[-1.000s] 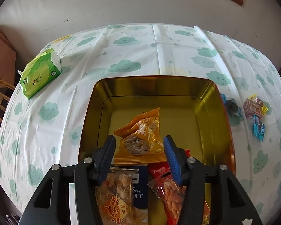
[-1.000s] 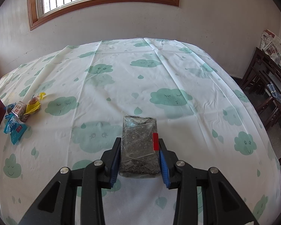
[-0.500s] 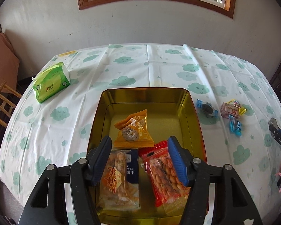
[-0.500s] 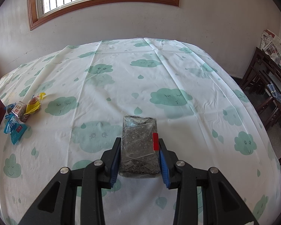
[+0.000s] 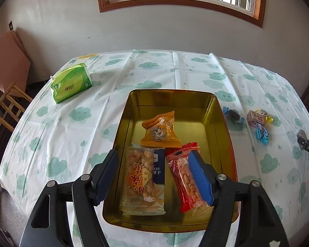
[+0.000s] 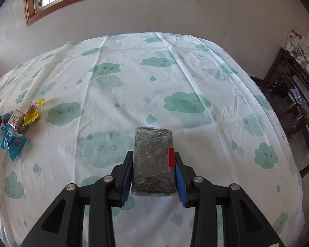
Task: Organize snacks
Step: 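Carry the seaweed pack over the tin and release it with the right gripper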
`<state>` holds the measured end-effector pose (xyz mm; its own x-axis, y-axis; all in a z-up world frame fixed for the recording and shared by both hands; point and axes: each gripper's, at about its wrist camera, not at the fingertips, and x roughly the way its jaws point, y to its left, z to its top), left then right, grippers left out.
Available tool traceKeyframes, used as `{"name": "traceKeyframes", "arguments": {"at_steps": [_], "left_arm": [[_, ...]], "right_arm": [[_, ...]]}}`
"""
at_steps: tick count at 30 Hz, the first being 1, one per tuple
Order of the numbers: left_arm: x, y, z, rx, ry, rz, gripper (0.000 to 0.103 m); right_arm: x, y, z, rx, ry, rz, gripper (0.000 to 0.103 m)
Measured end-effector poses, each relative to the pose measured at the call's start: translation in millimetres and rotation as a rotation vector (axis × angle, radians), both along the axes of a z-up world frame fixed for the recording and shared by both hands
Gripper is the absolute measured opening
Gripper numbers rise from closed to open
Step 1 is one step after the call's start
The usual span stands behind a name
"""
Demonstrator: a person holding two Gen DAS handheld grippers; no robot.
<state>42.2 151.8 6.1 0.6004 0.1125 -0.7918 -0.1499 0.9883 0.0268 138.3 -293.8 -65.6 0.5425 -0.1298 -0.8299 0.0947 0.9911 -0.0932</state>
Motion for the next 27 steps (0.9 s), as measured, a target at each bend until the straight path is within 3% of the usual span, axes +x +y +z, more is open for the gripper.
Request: {"name": "traceKeyframes", "arguments": {"at_steps": [14, 27], "left_arm": [[-13.9, 17.6, -5.1, -0.05, -0.008, 0.041, 0.078], [-26.2, 37.9, -6.0, -0.051, -0.02, 0.096, 0.087]], "right_arm": [[-17.5, 33.3, 16.0, -0.021, -0.012, 0.012, 0.036], [-36.3, 142.7, 51.5, 0.033, -0.048, 0.224, 0.036]]}}
